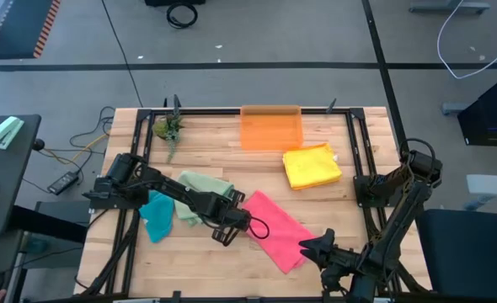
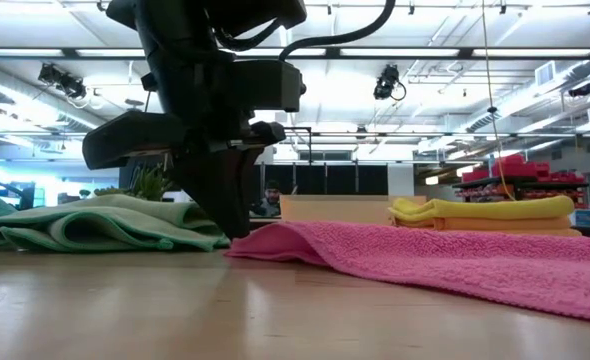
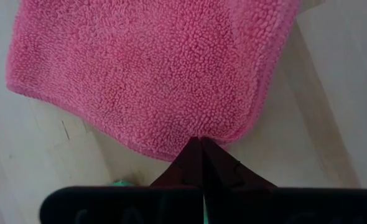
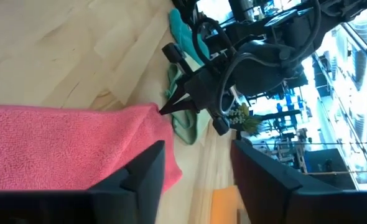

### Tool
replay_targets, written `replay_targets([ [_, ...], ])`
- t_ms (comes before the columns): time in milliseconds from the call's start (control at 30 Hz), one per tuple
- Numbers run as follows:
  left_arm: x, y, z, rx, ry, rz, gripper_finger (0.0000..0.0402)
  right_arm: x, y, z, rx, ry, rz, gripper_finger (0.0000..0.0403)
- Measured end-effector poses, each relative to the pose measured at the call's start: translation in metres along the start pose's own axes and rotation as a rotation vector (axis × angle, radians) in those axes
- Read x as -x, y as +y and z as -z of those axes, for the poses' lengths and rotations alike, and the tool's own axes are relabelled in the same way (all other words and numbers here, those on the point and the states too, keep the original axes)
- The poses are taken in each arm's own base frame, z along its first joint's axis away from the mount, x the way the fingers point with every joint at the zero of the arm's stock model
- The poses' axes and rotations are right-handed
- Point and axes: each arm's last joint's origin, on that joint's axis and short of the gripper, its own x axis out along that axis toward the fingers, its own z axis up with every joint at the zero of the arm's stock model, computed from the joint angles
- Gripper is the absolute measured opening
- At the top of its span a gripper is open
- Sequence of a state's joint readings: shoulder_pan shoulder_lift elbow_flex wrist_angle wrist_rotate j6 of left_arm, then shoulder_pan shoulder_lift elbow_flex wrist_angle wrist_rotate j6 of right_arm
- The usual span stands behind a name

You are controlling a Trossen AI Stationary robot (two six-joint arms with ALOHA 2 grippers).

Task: Fold microfiber towels
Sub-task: Fold the pink microfiber cloth

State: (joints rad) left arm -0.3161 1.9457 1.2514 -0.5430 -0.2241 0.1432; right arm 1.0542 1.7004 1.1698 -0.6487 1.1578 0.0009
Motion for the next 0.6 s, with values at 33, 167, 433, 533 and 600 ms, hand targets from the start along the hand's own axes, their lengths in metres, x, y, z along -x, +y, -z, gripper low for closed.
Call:
replay_targets([
  [33,0.0000,0.0000,0.0000,0.000,0.000,0.000,0.0001,0.0000,0.0000,0.0000,0.005,0.000,-0.001,0.0138],
  [167,0.0000,0.0000,0.0000,0.000,0.000,0.000,0.0002,0.0009,0.0010,-0.0001,0.043,-0.003,-0.021,0.0028],
  [433,0.0000,0.0000,0.0000,0.000,0.000,0.000,0.0002,0.0006,0.0014,0.0000,0.044,-0.002,-0.041,0.0008],
  [533,0.0000,0.0000,0.0000,0.000,0.000,0.000,0.0002,0.0006,0.0015,0.0000,-0.013,-0.001,-0.043,0.0007],
  [600,0.0000,0.0000,0.0000,0.000,0.000,0.000,0.0002,-0.0004,0.0019,0.0000,-0.136,0.006,-0.071,0.0012],
])
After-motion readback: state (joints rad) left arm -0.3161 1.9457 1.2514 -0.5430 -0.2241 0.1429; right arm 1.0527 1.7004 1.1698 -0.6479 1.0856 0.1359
